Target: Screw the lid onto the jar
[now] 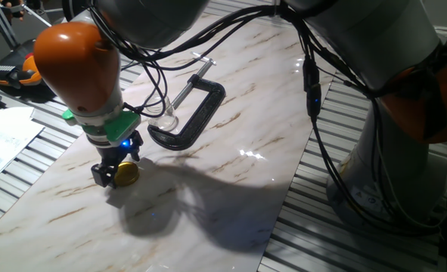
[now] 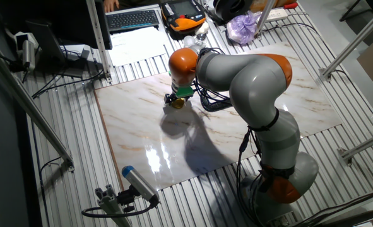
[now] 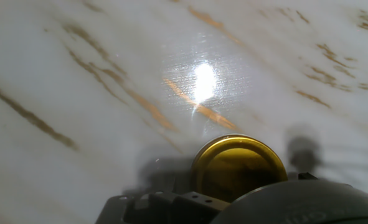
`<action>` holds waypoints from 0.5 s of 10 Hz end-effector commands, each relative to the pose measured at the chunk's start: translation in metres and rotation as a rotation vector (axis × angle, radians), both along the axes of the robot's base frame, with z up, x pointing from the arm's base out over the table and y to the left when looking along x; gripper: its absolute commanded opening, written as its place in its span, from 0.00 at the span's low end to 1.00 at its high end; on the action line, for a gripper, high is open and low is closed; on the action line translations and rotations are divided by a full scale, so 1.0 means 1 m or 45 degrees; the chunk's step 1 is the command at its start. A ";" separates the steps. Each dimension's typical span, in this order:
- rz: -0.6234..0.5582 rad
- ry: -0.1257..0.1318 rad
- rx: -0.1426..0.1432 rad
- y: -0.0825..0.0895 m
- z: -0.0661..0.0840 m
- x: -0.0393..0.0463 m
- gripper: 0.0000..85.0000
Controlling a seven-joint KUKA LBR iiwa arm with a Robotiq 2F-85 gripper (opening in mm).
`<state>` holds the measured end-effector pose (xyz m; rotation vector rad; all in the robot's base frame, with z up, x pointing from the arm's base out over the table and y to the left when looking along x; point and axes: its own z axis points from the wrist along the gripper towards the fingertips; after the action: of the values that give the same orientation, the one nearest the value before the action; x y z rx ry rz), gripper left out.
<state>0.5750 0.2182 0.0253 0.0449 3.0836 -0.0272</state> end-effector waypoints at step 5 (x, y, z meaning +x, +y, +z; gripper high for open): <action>0.004 -0.002 0.002 0.000 -0.005 0.0018 1.00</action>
<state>0.5767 0.2184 0.0206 0.0399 3.0824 -0.0249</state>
